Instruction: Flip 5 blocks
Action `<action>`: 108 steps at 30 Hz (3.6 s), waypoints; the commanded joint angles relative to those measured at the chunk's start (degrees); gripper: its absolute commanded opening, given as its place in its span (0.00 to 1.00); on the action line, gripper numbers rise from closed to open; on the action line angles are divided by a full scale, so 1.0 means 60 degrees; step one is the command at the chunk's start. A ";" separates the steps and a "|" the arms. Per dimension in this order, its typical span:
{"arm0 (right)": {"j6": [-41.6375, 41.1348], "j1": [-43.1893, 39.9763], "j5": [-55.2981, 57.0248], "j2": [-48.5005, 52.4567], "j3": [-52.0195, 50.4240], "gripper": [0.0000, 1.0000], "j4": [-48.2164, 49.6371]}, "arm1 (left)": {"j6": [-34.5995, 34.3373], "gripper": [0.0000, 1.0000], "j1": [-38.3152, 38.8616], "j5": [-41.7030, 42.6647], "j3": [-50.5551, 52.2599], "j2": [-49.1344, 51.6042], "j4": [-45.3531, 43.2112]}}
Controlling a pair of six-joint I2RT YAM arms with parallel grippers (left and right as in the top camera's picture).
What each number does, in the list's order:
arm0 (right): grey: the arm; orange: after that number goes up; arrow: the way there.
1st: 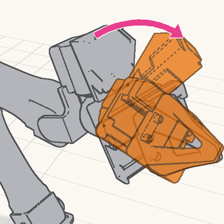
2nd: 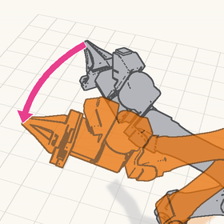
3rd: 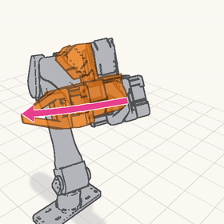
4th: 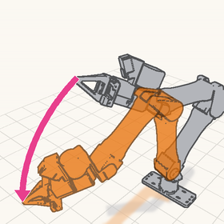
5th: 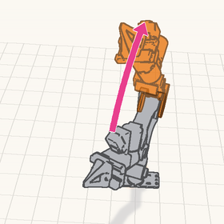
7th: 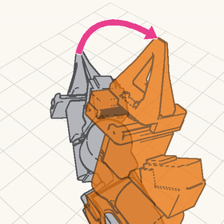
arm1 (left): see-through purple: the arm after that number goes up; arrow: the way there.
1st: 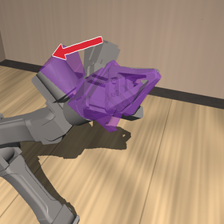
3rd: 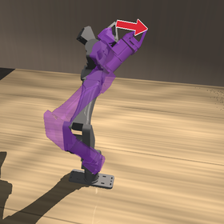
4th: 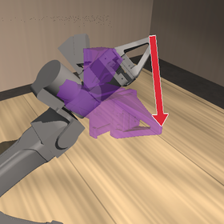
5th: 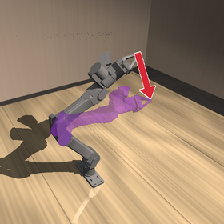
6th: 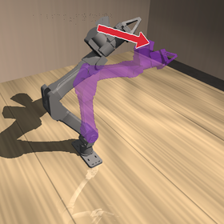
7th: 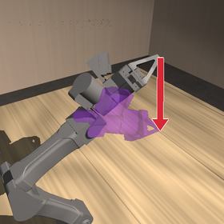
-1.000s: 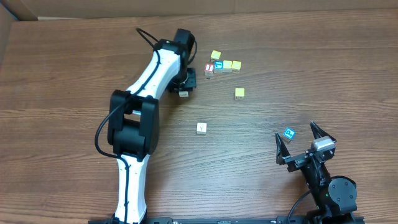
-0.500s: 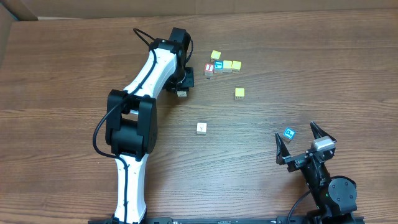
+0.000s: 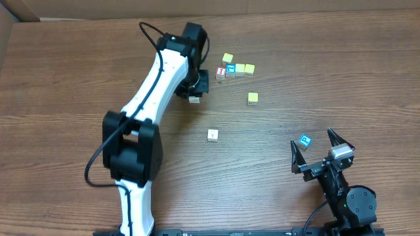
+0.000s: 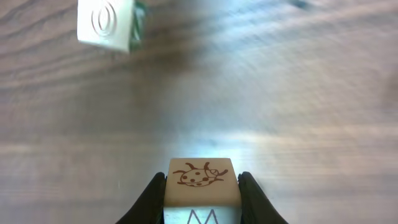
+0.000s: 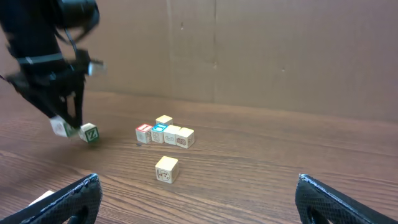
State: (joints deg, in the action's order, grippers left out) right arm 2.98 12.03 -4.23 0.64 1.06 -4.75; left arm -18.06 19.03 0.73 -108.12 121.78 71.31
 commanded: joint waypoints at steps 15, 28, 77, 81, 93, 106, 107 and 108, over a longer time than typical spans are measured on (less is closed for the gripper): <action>0.0011 -0.0036 0.0044 -0.0066 -0.0098 1.00 0.0036 | -0.1461 0.11 0.0922 -0.0718 0.0510 -0.1067 0.1920; 0.0011 -0.0036 0.0044 -0.0066 -0.0098 1.00 0.0036 | -0.1453 0.11 0.0936 -0.0412 0.3231 -0.1067 -0.0601; 0.0011 -0.0036 0.0044 -0.0066 -0.0098 1.00 0.0036 | -0.1344 0.53 0.0364 -0.0619 0.2980 -0.1035 -0.1891; 0.0011 -0.0036 0.0044 -0.0066 -0.0098 1.00 0.0036 | -0.1351 0.15 0.0368 -0.0761 0.3115 -0.1009 -0.1723; 0.0011 -0.0036 0.0044 -0.0066 -0.0098 1.00 0.0036 | -0.1213 0.04 0.0393 -0.0168 0.4073 -0.1005 -0.2284; 0.0011 -0.0036 0.0044 -0.0066 -0.0098 1.00 0.0036 | -0.1049 0.04 0.0393 0.0244 0.4065 -0.1013 -0.2324; 0.0011 -0.0036 0.0044 -0.0066 -0.0098 1.00 0.0036 | -0.1024 0.04 0.0397 0.0335 0.4065 -0.1013 -0.2320; 0.0011 -0.0036 0.0044 -0.0066 -0.0098 1.00 0.0036 | -0.1024 0.04 0.0397 0.0455 0.4065 -0.1013 -0.2324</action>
State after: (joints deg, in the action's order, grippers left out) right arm 2.98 12.03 -4.23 0.64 1.06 -4.78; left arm -25.32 21.34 1.41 -83.99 117.01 57.41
